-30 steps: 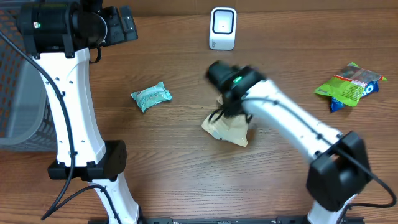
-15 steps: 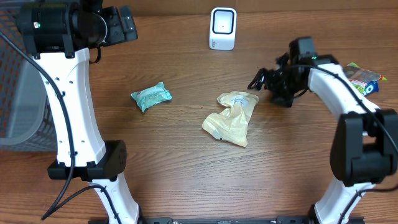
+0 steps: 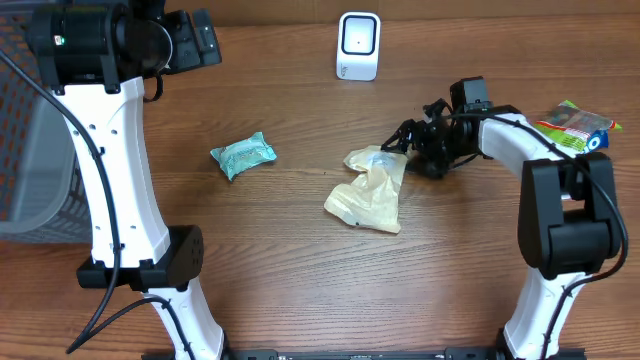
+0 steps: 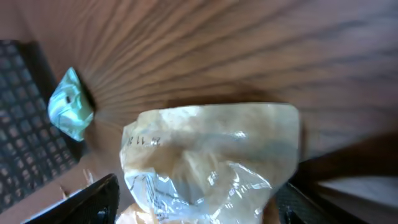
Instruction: Scan the item barcode
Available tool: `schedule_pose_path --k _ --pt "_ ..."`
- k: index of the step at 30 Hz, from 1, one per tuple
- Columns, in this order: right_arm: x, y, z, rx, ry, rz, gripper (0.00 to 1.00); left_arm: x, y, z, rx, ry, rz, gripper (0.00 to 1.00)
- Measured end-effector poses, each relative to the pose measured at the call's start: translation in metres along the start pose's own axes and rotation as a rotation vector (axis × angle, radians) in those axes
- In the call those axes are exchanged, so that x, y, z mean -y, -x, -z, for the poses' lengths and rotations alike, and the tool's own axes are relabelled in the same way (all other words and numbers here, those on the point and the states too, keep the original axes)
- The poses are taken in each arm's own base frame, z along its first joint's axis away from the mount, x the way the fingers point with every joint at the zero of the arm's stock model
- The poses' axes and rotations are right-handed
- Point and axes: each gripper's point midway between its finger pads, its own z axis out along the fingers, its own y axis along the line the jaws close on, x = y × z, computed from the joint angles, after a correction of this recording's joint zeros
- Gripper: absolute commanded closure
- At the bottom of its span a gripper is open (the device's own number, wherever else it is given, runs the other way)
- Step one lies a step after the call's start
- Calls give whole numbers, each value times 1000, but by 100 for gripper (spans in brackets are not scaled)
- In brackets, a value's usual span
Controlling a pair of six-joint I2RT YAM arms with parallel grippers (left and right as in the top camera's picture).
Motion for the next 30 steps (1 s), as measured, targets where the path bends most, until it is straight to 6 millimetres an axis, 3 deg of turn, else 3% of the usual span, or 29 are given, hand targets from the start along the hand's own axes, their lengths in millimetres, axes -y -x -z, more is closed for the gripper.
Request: schedule_pose_path --k 6,10,13,15,25,30 --pt "-6 -4 -15 -23 24 25 48 0 0 0 0 0 0 0" --pt "-7 -5 -22 -32 30 42 57 0 0 0 0 0 0 0" --pt "-9 -5 -26 -32 42 76 85 0 0 0 0 0 0 0" --pt "-10 -7 -30 -40 48 94 95 0 0 0 0 0 0 0" --pt "-2 -20 -28 -84 8 85 96 0 0 0 0 0 0 0" --pt "-5 -26 2 -33 -130 105 96 0 0 0 0 0 0 0"
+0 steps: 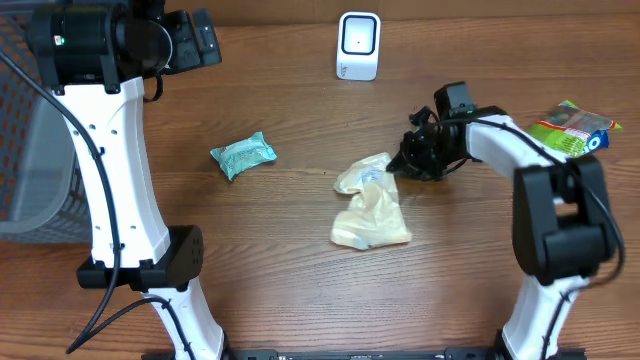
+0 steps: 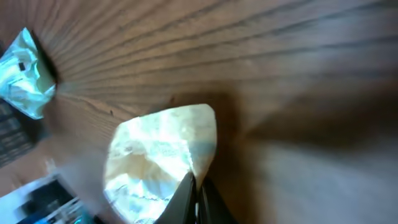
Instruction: Scan the item barcode
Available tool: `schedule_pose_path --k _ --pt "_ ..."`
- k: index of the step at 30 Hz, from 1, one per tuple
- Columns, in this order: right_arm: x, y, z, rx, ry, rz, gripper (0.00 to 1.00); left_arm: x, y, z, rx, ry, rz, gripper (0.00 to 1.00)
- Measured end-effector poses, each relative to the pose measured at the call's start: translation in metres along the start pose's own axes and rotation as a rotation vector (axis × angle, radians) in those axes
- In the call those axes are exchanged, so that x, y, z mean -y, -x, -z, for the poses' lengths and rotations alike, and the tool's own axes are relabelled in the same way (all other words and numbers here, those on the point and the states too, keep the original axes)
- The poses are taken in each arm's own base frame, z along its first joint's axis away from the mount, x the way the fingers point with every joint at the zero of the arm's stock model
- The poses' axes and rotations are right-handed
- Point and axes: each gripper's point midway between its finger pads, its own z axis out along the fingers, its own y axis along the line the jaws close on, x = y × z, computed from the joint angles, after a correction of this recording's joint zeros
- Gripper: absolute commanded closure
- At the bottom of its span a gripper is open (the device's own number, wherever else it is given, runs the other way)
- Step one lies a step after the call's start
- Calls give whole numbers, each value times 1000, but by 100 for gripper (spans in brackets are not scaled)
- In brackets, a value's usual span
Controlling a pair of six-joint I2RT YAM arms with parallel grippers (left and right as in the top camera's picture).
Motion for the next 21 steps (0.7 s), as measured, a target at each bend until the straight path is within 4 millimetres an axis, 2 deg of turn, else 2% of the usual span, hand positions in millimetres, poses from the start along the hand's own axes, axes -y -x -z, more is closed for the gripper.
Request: schedule_pose_path --k 5,10,13,18,21 --pt "-26 10 59 194 -177 120 96 0 0 0 0 0 0 0" --pt "-48 2 104 385 -488 246 96 0 0 0 0 0 0 0" --pt "-60 -4 115 497 -705 341 96 0 0 0 0 0 0 0" --pt "-98 -11 132 716 -1052 606 96 0 0 0 0 0 0 0" --pt "-117 -11 136 806 -1185 705 96 0 0 0 0 0 0 0"
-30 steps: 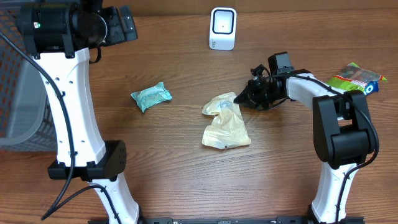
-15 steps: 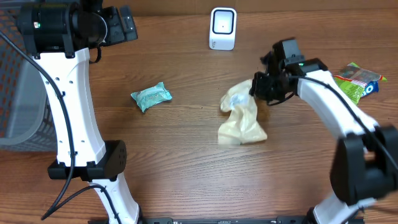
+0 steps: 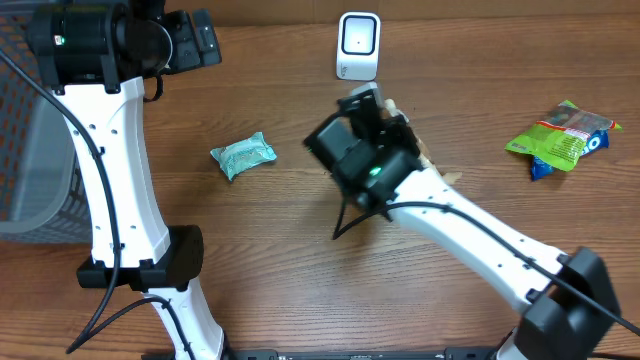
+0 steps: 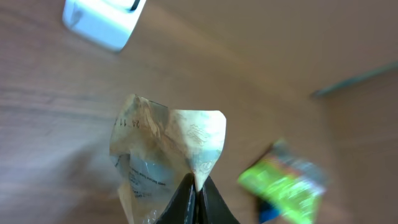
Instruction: Scan the item barcode
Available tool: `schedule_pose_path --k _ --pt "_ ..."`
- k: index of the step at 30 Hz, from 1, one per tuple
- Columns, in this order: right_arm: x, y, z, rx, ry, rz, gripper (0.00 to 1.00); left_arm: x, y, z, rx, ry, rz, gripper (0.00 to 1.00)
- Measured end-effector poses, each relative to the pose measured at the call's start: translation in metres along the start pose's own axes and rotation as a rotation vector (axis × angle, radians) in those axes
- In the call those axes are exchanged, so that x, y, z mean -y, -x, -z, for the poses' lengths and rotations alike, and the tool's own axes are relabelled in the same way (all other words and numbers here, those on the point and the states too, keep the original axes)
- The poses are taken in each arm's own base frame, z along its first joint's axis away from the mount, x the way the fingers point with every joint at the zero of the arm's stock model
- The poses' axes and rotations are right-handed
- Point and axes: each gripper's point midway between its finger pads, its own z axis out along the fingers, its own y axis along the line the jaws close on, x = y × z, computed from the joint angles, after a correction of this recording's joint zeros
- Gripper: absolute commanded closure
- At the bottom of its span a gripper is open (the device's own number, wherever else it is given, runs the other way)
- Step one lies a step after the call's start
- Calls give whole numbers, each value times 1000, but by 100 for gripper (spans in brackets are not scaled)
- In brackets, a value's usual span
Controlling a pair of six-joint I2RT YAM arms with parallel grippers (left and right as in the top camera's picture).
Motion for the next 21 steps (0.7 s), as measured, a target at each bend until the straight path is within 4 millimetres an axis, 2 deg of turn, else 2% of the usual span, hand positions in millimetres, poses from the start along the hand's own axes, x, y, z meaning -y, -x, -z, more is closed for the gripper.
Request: schedule_pose_path --k 3,7,12,16,21 --pt "-11 6 6 46 -61 78 96 0 0 0 0 0 0 0" --pt "-41 -2 9 55 -68 187 96 0 0 0 0 0 0 0" --pt "-83 -24 -3 27 -75 321 96 0 0 0 0 0 0 0" --pt "-107 -42 -10 4 -81 415 96 0 0 0 0 0 0 0" --pt "-141 -53 12 31 8 470 94 0 0 0 0 0 0 0"
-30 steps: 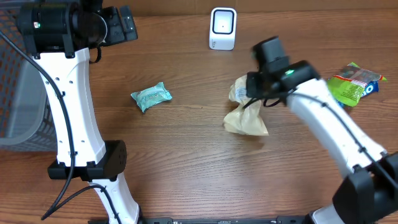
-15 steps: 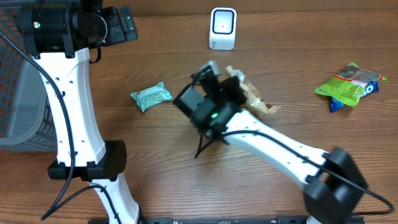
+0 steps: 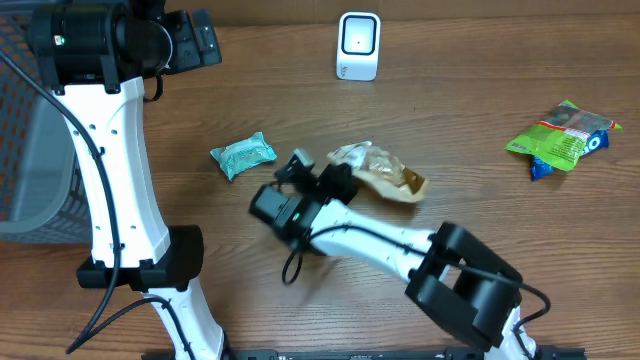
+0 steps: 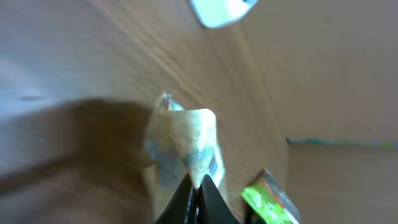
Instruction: Scan the item barcode
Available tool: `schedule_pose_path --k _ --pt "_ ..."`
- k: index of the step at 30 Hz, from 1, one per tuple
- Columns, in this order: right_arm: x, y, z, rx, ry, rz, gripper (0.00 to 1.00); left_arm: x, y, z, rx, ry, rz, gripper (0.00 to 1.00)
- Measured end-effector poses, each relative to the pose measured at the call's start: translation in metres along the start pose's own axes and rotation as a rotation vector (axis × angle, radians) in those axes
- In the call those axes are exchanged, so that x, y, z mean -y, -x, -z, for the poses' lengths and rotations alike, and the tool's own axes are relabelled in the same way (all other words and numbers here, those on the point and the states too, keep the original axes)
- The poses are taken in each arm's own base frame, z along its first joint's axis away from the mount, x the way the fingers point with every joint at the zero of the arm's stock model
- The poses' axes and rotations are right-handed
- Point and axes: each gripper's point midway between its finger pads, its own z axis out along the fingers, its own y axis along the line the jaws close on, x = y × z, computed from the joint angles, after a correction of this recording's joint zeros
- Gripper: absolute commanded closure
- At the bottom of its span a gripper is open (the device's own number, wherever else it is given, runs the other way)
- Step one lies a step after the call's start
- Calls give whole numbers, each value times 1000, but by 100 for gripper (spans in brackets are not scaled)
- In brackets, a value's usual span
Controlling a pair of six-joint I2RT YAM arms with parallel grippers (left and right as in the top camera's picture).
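A crumpled tan plastic bag (image 3: pixel 382 170) hangs just above the middle of the table. My right gripper (image 3: pixel 338 180) is shut on its upper edge. The right wrist view shows the bag (image 4: pixel 189 134) pinched between the black fingertips of the right gripper (image 4: pixel 194 186), and it is blurred. The white barcode scanner (image 3: pixel 358 45) stands at the far edge, well beyond the bag, and shows as the scanner (image 4: pixel 221 9) at the top of the wrist view. My left gripper (image 3: pixel 195 40) is raised at the far left, and its jaws cannot be made out.
A teal packet (image 3: pixel 243 154) lies left of the bag. A green snack packet (image 3: pixel 560 130) lies at the far right and also shows as the green packet (image 4: pixel 264 199) in the wrist view. A grey wire basket (image 3: pixel 20 150) stands at the left edge. The left arm's white column rises beside it.
My right gripper, still shut on the tan bag, has moved from just below the scanner to the middle of the table, nearer and to the left. The left arm has not moved.
My right gripper was open at the tan bag lying on the table. Then it was shut on the bag's edge. Then it held the bag up close below the scanner, and now it holds it farther from the scanner, over the table's middle.
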Motion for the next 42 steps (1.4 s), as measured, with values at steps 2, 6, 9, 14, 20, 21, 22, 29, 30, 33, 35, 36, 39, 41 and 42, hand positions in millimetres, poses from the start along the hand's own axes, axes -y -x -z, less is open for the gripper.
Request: schedule_pose_path --k 2,6,9,14,20,21,22,29,30,33,35,36,39,41,42 --pt "-19 2 15 23 68 19 67 0 0 0 0 0 0 0" --pt "-59 0 41 42 234 68 19 0 0 0 0 0 0 0" --pt "-79 -5 53 29 343 81 10 0 0 0 0 0 0 0" --pt "-86 11 72 -6 509 -22 5 0 0 0 0 0 0 0" --pt "-45 56 78 -26 728 -242 13 0 0 0 0 0 0 0" --pt "-35 59 74 -42 759 -279 16 0 0 0 0 0 0 0" --pt "-24 62 67 -56 792 -321 19 0 0 0 0 0 0 0" --pt "33 44 6 -211 1029 -582 13 0 0 0 0 0 0 0" --pt "36 35 0 -249 1056 -604 9 0 0 0 0 0 0 0" --pt "35 13 -6 -325 1109 -592 4 0 0 0 0 0 0 0" --pt "32 3 -6 -361 1135 -581 2 0 0 0 0 0 0 0" --pt "31 0 -6 -370 1145 -578 2 0 0 0 0 0 0 0" --pt "29 -8 -12 -397 1162 -592 3 0 0 0 0 0 0 0" --pt "25 -16 -19 -426 1167 -618 3 0 0 0 0 0 0 0" --pt "21 -19 -22 -439 1170 -634 4 0 0 0 0 0 0 0"
